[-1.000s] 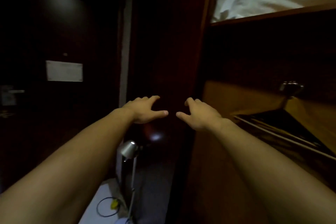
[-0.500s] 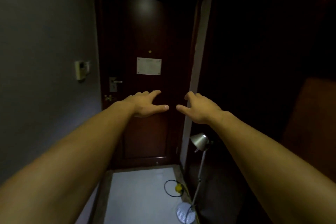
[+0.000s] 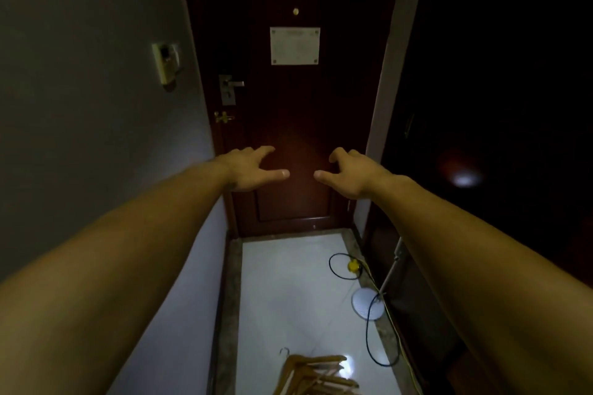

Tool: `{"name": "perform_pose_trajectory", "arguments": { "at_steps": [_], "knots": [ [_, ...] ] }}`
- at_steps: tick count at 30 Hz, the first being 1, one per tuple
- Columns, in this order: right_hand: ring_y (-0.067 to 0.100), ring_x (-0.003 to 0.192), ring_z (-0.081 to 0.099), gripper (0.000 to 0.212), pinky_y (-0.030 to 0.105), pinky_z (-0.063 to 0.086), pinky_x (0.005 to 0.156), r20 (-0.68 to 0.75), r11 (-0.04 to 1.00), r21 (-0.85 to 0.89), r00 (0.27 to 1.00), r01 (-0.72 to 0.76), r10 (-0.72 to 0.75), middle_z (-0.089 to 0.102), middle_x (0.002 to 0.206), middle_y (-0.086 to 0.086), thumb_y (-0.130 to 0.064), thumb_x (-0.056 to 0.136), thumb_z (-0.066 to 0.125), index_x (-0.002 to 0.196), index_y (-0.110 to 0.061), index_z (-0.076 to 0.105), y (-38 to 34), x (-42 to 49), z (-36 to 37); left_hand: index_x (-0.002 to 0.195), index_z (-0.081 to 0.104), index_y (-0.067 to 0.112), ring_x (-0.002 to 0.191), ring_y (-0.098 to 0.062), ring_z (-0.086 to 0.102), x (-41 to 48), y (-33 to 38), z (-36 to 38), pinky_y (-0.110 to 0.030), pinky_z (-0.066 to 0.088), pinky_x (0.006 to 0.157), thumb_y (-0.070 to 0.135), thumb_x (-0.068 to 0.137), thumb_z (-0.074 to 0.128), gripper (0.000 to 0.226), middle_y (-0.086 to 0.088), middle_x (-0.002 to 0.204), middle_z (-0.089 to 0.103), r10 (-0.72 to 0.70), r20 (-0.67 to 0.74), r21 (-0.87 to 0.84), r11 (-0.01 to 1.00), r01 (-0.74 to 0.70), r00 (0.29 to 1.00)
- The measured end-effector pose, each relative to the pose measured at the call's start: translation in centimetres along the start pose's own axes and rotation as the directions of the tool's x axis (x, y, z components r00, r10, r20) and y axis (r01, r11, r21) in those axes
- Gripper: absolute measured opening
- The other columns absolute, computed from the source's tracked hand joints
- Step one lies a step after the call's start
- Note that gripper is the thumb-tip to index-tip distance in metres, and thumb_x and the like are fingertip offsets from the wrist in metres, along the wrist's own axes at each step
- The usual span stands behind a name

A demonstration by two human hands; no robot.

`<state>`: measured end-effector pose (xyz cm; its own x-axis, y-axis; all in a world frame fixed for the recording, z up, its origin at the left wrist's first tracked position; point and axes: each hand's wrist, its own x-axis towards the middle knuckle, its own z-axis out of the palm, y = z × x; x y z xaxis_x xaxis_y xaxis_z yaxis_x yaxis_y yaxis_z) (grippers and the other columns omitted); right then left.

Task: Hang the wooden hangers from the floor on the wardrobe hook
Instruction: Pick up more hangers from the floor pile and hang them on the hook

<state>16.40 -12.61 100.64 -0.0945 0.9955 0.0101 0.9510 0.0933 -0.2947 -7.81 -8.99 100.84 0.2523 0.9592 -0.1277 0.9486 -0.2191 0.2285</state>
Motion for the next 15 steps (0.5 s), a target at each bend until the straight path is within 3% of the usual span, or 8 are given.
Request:
{"name": "perform_pose_trajectory", "arguments": {
  "at_steps": [8, 15],
  "knots": [
    [0.036, 0.134, 0.046, 0.078, 0.048, 0.045, 0.105, 0.115, 0.999, -0.002, 0.992, 0.054, -0.054, 0.037, 0.153, 0.014, -0.066, 0.092, 0.049, 0.151, -0.019, 0.033, 1.6, 7.1, 5.8, 0.154, 0.009, 0.039, 0.146, -0.034, 0.025, 6.0, -1.0, 6.3, -0.055, 0.028, 0.116, 0.088, 0.074, 0.037, 0.098, -0.010, 0.163, 0.018, -0.077, 0.106, -0.059, 0.995, 0.083, 0.991],
    [0.037, 0.128, 0.049, 0.071, 0.046, 0.046, 0.104, 0.289, 0.994, 0.088, 0.953, 0.063, -0.086, 0.044, 0.145, 0.017, -0.061, 0.093, 0.053, 0.147, -0.017, 0.039, 5.0, 11.7, 12.4, 0.156, 0.010, 0.033, 0.142, -0.033, 0.033, 9.8, -1.0, 12.2, -0.046, 0.033, 0.114, 0.081, 0.082, 0.039, 0.093, -0.011, 0.160, 0.026, -0.181, 0.209, -0.113, 0.972, 0.207, 0.961]
  ]
}}
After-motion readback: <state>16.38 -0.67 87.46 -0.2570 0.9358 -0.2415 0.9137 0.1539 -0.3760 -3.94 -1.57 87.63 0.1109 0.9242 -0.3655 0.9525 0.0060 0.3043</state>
